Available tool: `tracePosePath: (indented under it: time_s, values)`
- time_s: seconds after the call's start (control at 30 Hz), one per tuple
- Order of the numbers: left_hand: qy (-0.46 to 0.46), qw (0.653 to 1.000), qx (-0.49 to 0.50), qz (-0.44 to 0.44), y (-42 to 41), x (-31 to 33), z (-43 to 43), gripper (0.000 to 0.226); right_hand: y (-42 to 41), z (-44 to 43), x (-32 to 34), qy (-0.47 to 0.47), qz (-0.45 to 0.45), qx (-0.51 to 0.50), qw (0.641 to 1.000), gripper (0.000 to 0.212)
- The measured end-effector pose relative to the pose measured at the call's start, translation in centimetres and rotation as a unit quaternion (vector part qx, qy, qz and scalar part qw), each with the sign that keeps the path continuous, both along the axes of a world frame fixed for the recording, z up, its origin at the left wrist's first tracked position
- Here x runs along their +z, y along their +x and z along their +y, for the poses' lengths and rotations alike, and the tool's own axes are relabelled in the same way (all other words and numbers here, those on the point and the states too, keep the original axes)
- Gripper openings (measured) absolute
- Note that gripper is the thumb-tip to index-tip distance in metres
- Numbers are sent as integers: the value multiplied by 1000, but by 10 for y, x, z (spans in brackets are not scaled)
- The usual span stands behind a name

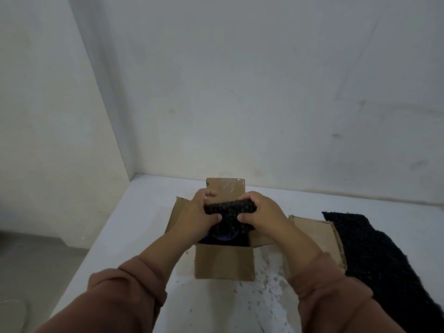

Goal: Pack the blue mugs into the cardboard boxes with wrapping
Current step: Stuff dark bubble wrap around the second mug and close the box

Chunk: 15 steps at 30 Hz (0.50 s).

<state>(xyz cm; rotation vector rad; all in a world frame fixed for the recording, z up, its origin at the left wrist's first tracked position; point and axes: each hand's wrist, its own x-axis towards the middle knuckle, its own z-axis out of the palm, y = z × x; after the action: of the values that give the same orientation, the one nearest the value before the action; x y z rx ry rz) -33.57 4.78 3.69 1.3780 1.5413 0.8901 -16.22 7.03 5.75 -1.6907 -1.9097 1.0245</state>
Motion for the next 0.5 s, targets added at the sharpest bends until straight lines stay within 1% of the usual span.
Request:
tracePosePath:
  time_s: [0.03,0.1,0.2,0.27,0.37,0.5]
  values:
    - [15,998,-9,64,0,-3,2,31,-1,2,-2,22,-42,8,999,33]
    - [26,989,-46,139,0,-9,4,23,-1,6,-6,48,-119,35,991,26]
    - [35,957,-144,249,1,-16,1,18,-3,10,-10,59,-241,99,964,29]
    - [27,935,-190,298,3,-20,-3,17,-3,11,-13,39,-269,122,955,34]
    - [22,908,-216,358,6,-28,0,17,-2,10,-19,53,-297,150,942,36]
    - [26,892,-225,390,15,-37,7,25,-7,9,-27,63,-343,185,919,34]
